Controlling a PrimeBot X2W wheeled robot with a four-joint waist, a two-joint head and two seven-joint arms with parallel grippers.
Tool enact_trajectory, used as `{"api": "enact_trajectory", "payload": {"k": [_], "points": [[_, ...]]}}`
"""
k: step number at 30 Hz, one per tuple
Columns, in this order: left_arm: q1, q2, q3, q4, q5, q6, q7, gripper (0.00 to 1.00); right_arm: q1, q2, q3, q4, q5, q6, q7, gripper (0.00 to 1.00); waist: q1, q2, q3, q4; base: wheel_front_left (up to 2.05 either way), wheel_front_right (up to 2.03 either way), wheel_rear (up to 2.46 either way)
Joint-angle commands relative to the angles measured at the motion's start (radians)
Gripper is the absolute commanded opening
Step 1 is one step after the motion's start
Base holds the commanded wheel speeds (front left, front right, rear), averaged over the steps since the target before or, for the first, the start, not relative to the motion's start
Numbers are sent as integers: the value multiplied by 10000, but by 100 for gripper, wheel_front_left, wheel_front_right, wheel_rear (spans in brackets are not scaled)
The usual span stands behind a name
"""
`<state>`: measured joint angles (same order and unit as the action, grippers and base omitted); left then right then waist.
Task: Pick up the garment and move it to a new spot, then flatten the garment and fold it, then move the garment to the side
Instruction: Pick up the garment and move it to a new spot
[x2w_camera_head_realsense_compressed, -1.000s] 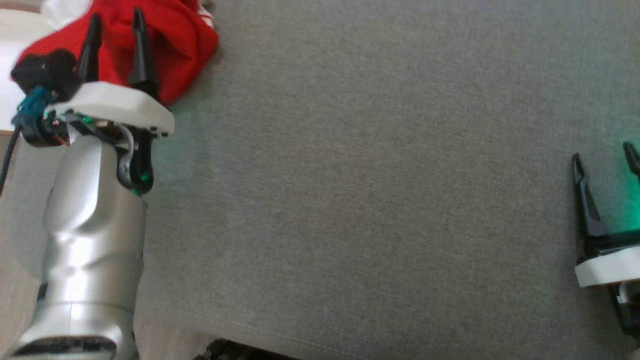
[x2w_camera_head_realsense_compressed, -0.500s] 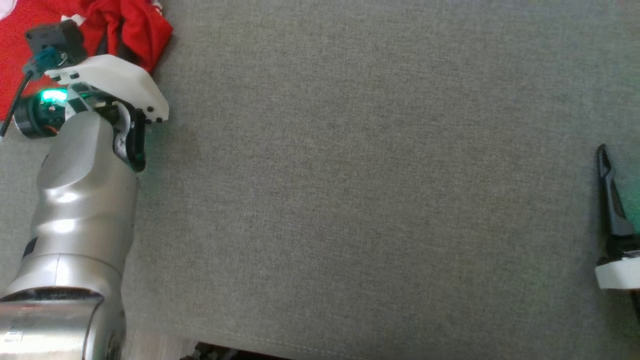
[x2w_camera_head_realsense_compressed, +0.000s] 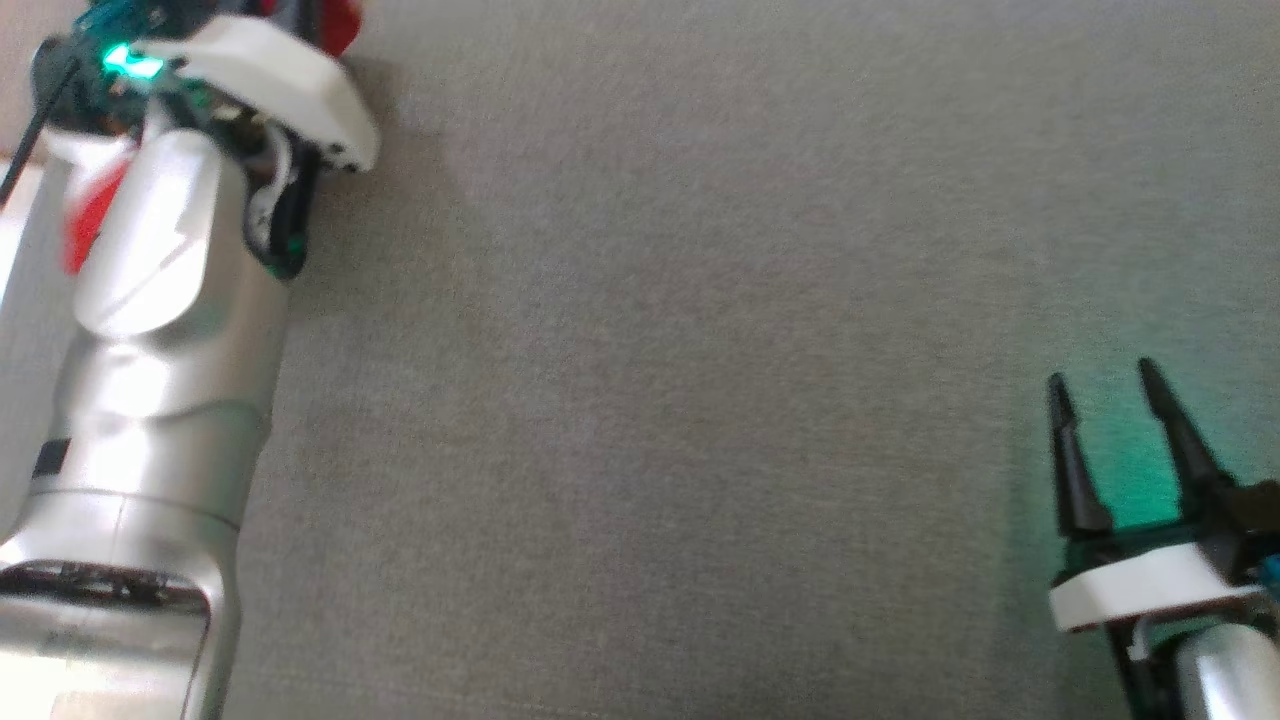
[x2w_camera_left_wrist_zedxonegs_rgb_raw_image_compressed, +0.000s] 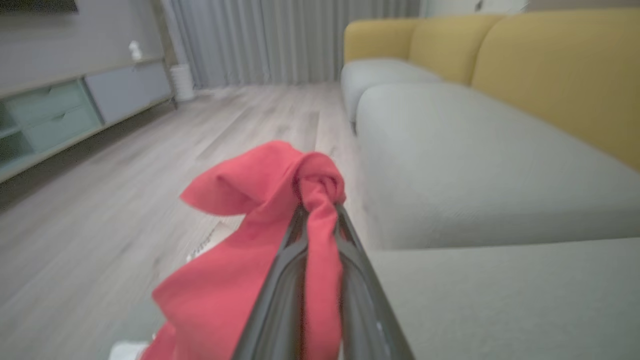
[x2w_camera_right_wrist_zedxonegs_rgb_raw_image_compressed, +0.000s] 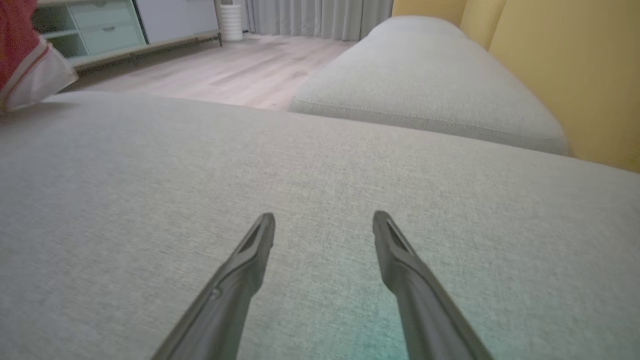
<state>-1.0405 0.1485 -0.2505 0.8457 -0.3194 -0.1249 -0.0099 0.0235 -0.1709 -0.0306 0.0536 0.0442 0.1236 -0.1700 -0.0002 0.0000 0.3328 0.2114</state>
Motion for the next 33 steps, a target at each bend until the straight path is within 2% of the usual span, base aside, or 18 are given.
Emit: {"api": "enact_trajectory", "payload": {"k": [1,5,9,14,19,22,25,28,33], "points": [[-120,555,-226,-1083,-355,-51,354,0,-263,77,283,-81,51,71,-201,100,2,0,-821,-606,0,0,0],[619,1040,-1229,-3993,-1584,-54,1700,0,-479,517,352,530,36,71,-495,100,2,0,-1348,-1156,0,0,0],[1634,1402,-1748,-7116,-2758,-55,3100,0,-581,799,300,1045,59,71,-716,100,2,0,-1692,-1744,0,0,0],[2805,1345,-2299,-10242,-3386,237,4330,0,-701,1021,167,1398,127,71,-862,100,2,0,-1721,-2554,0,0,0],[3576,865,-2980,-12279,-3867,656,4972,0,-844,1142,106,1580,254,71,-908,100,2,0,-1534,-3334,0,0,0],[3755,816,-3014,-12788,-4044,934,5252,0,-922,1177,88,1516,351,71,-913,100,2,0,-1367,-3751,0,0,0],[3708,973,-2763,-12589,-3989,1161,5375,0,-995,1195,81,1464,434,71,-915,100,2,0,-1186,-4078,0,0,0],[3647,1177,-2409,-11731,-3970,1327,5392,0,-1113,1202,119,1438,609,71,-916,100,2,0,-986,-4357,0,0,0],[3600,1457,-1816,-9400,-3842,1490,4921,0,-1347,1204,335,1435,913,71,-916,100,2,0,-602,-4761,0,0,0]]}}
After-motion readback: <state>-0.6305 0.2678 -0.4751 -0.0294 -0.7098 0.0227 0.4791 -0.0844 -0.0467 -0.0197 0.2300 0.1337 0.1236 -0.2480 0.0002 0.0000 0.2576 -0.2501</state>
